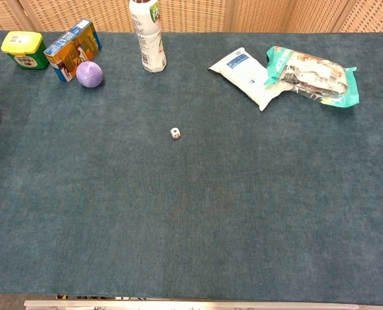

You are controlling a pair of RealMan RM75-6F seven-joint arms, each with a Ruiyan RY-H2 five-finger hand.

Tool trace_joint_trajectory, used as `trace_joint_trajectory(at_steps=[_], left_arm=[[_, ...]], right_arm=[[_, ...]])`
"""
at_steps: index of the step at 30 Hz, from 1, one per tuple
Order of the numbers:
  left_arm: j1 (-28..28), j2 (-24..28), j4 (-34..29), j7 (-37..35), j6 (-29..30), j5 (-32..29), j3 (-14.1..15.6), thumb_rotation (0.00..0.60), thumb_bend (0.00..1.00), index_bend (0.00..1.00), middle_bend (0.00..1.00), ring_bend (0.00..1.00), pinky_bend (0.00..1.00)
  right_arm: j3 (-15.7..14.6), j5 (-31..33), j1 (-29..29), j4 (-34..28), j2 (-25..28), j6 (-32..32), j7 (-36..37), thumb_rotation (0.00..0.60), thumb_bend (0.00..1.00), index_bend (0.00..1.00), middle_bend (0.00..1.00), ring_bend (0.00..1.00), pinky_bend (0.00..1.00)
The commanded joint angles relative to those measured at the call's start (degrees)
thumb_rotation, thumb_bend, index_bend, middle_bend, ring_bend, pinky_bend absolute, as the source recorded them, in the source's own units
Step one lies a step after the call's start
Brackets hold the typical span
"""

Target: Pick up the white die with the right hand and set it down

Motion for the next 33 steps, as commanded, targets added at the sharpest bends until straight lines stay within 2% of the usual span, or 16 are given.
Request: trace_joint_trajectory(at_steps=[1,13,19,24,28,31,33], left_arm=[[0.00,0.01,0.00,0.00,-0.07,-0.02,0.03,0.600,0.27,0.03,0.12,0.08,0.05],[0.20,0.22,-0.04,-0.54,0.19,0.07,-0.03,0.600,0.27,0.03,0.12,0.08,0.05],[0.04,0.49,-0.16,-0.71,-0.06,0.21,-0.05,0.600,0.27,0.03,0.12,0.08,0.05],[-0.01,0.71,-0.39,-1.09,-0.03,0.66,0.03,0.600,0.27,0.03,0.12,0.08,0.05],[0.12,0.91,-0.55,-1.32,0.05,0.81,0.19,0.600,0.27,0.03,0.12,0.08,0.05],[0.23,1.05,-0.65,-1.52,0.10,0.90,0.31,0.600,0.27,0.03,0.12,0.08,0.05],[0.28,1.14,-0.76,-1.59,0.21,1.07,0.35,0.600,0.27,0.03,0.12,0.08,0.05]], right_arm=[[-0.08,-0.04,0.04,-0.03,0.01,-0.08,-0.02,0.600,0.50,0.15,0.25,0.21,0.29],[0.22,0.04,0.69,-1.49,1.20,-0.62,-1.07,0.600,0.50,0.15,0.26,0.22,0.29],[0.76,-2.51,3.65,-3.85,2.51,-3.22,-1.75,0.600,0.50,0.15,0.30,0.31,0.45],[1.80,-5.23,8.33,-7.06,3.56,-7.86,-3.58,0.600,0.50,0.15,0.40,0.47,0.62],[2.76,-5.76,12.94,-9.75,3.95,-13.78,-5.99,0.600,0.50,0.15,0.53,0.62,0.74],[3.46,-5.30,17.03,-11.96,3.83,-19.59,-8.31,0.600,0.53,0.15,0.71,0.77,0.85],[4.17,-4.49,19.93,-13.27,3.24,-23.43,-9.29,0.600,0.57,0.15,0.80,0.85,0.91]])
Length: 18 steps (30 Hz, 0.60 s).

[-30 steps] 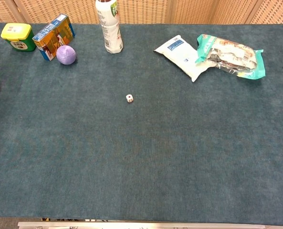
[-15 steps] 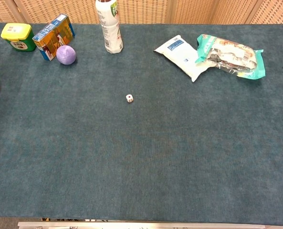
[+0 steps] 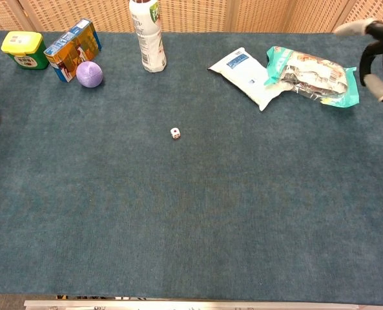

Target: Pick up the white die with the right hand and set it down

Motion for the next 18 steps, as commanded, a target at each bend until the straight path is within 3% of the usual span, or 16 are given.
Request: trace_joint_trajectory(at_steps=[1,5,10,18], left_arm=[[0.04,0.10,-0.14,-0.05,0.11,0.18,0.04,0.600,0.27,0.03,0.12,0.08,0.05],[-0.02,0.27,-0.45,0.04,0.10,0.45,0.07,0.600,0.27,0.03,0.12,0.08,0.05],[-0.25,0.42,-0.83,0.46,-0.09,0.85,0.09,0.600,0.27,0.03,0.12,0.08,0.05],[-0.18,0.71,-1.14,0.57,-0.03,0.96,0.19,0.600,0.27,0.03,0.12,0.08,0.05]], right_arm=[[1.74,1.30,6.52,-3.37,-0.82,-8.13,-2.94,0.600,0.60,0.15,0.84,0.89,0.94],[3.29,4.35,11.62,-3.91,-3.10,-14.38,-4.42,0.600,0.76,0.15,0.96,0.99,1.00],[4.68,10.00,17.42,-2.88,-6.77,-21.19,-7.78,0.600,0.95,0.15,1.00,1.00,1.00],[5.73,23.36,25.40,-1.17,-11.41,-27.80,-14.90,0.598,0.98,0.21,1.00,1.00,1.00]])
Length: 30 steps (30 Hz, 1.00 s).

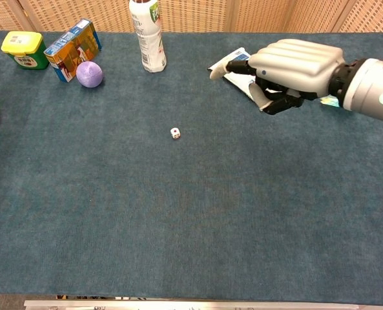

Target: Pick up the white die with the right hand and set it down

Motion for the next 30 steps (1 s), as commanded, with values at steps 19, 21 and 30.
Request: trace_joint_trajectory(at_steps=[19,21,30], left_arm=[[0.19,0.17,0.00,-0.41,0.51,0.68,0.13,0.600,0.27,0.03,0.12,0.08,0.05],[0.28,0.20,0.07,-0.61,0.59,0.58,0.13,0.600,0.27,0.03,0.12,0.08,0.05],[0.63,0.25,0.51,-1.37,1.00,0.53,0.17,0.600,0.27,0.03,0.12,0.08,0.05]], right_arm=[[-4.28,29.79,19.63,11.72,-15.61,-2.22,-14.14,0.596,0.98,0.30,1.00,1.00,1.00],[-4.68,31.46,20.73,13.42,-17.35,-1.70,-14.49,0.596,0.98,0.30,1.00,1.00,1.00],[-6.00,35.76,24.38,20.10,-23.70,-2.02,-14.28,0.598,0.98,0.30,1.00,1.00,1.00]])
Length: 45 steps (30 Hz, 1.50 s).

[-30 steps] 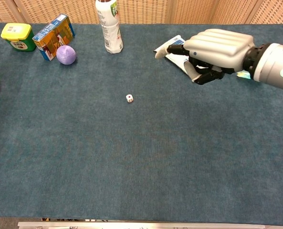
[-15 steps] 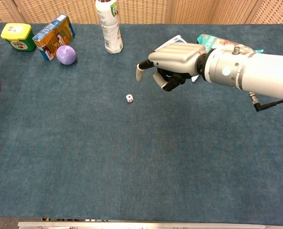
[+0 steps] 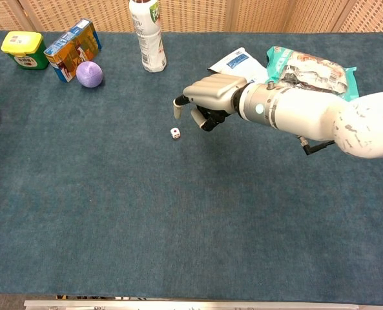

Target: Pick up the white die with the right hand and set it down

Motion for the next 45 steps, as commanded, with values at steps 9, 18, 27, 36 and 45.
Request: trace_joint_trajectory(at_steps=[9,18,27,36,45], left_arm=[[0.31,0.04,0.56,-1.15,0.44,0.11,-0.02,0.600,0.27,0.03,0.12,0.08,0.05],[0.39,0.06,1.07,-1.80,0.47,0.00,-0.11,0.600,0.27,0.03,0.12,0.08,0.05],[0.41,0.04,1.29,-1.79,0.40,-0.27,-0.23,0.600,0.27,0.03,0.12,0.08,0.05],[0.42,-0.25,1.64,-1.26,0.41,-0.40,-0.32,0.600,0.27,0.03,0.12,0.08,0.05],[0.54,-0.29,1.69,-1.30,0.52,-0.46,-0.34,0.600,0.27,0.03,0.12,0.08,0.05]], right_arm=[[-1.42,4.66,3.69,6.48,-5.46,-0.76,0.40,0.596,0.98,0.30,1.00,1.00,1.00],[-2.10,6.22,4.96,10.18,-7.57,-1.23,1.30,0.597,0.98,0.30,1.00,1.00,1.00],[-2.42,7.24,5.77,13.55,-9.53,-2.77,2.45,0.596,0.98,0.30,1.00,1.00,1.00],[-3.25,5.97,5.13,11.85,-8.42,-2.64,4.16,0.597,0.98,0.30,1.00,1.00,1.00],[-4.05,0.67,1.85,4.86,-3.88,0.42,6.98,0.597,0.98,0.29,1.00,1.00,1.00]])
